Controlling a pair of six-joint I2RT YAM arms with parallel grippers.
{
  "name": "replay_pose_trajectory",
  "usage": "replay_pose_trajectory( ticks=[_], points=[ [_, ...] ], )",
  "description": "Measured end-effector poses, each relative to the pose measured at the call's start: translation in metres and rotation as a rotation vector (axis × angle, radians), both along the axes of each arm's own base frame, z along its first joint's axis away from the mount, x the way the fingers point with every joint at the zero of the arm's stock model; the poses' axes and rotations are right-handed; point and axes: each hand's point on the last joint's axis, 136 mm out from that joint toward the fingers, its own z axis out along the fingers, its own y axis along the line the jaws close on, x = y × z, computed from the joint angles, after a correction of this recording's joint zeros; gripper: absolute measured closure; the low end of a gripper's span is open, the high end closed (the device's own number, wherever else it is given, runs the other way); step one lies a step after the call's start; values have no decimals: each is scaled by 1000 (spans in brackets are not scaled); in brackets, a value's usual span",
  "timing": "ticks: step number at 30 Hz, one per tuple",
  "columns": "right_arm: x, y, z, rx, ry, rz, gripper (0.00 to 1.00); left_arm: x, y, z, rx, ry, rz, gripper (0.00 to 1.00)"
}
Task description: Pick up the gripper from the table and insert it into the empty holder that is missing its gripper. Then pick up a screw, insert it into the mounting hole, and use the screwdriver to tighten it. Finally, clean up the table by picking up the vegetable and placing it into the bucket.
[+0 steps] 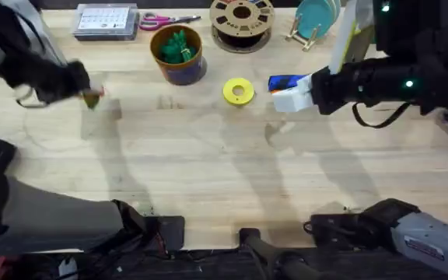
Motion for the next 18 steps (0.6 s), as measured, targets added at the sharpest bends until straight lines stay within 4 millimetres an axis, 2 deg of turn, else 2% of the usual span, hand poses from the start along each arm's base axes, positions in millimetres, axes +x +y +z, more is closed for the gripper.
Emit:
replay_pose_trajectory(
  ticks=[3,5,9,12,18],
  points=[
    [0,0,0,0,0,0,3,25,-9,41,5,-123,-49,979],
    [0,0,0,0,-1,0,3,40,-23,72,17,-207,-100,979],
    [0,0,0,0,0,0,3,69,-66,124,35,-349,-235,979],
    [0,0,0,0,0,0,3,84,-102,140,26,-411,-324,979],
    [0,0,0,0,0,0,3,105,-164,141,-6,-470,-463,979]
  ],
)
